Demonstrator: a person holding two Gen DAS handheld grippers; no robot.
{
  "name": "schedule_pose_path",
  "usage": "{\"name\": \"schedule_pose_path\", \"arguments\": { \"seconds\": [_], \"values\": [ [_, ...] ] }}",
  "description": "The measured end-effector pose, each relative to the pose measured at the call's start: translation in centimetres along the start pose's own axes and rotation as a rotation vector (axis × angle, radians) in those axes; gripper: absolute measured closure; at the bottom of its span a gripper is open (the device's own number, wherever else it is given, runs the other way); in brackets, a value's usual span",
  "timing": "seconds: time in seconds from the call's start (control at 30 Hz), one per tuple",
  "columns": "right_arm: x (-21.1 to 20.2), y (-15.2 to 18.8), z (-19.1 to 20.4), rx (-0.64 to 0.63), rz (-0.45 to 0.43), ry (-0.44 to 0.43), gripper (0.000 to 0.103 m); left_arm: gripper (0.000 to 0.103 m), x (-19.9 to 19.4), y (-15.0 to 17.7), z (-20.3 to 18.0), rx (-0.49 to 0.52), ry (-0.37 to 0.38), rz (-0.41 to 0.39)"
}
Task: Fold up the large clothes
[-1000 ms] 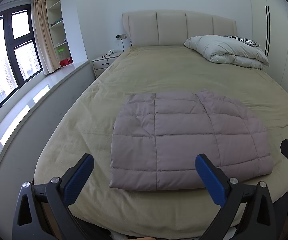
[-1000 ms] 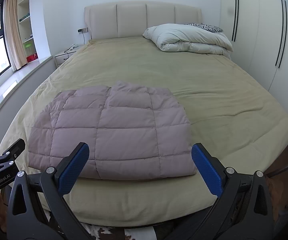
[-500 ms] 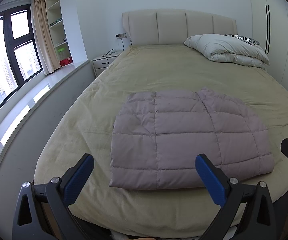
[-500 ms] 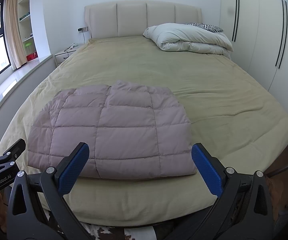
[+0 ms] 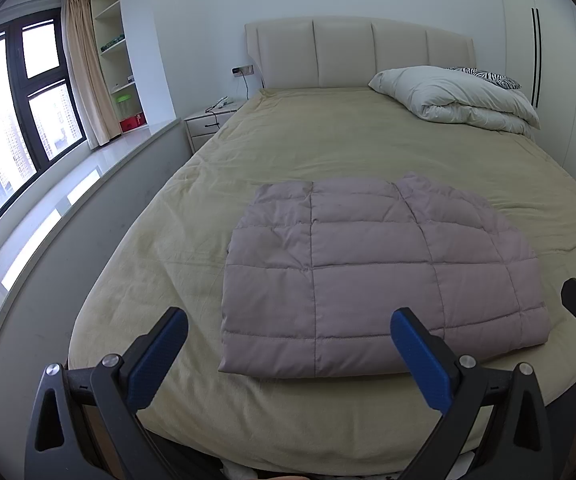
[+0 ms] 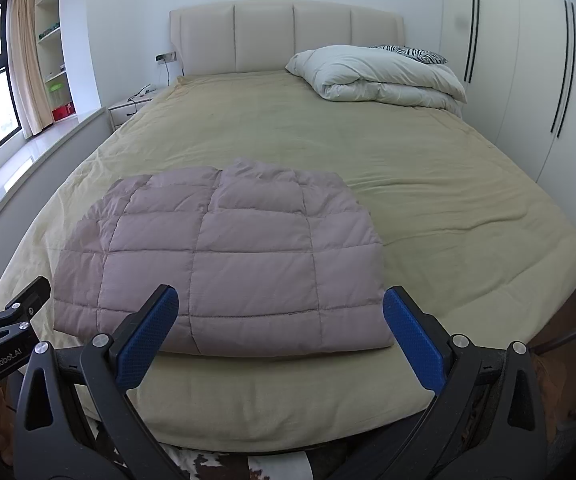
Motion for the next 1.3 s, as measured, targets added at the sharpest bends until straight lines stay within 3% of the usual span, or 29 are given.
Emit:
{"name": "schedule_pose_path", "arguments": {
  "seconds": [1.3],
  "values": [
    [0.10,0.49,0.17,-0.006,0.015,-0.001,0.000,0.000,0.01,0.07,0.16,0.001,0.004,-0.013]
  ]
}}
Point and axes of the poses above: each gripper's, at about its wrist camera, not at the fingertips, and x roughly the way its jaws point, z to its left, y to its underside, the point moved 3 cm from there along x, roughly the way its jaws point, and after that the axes turned 9 degrees about -y, right-handed, at the moved point
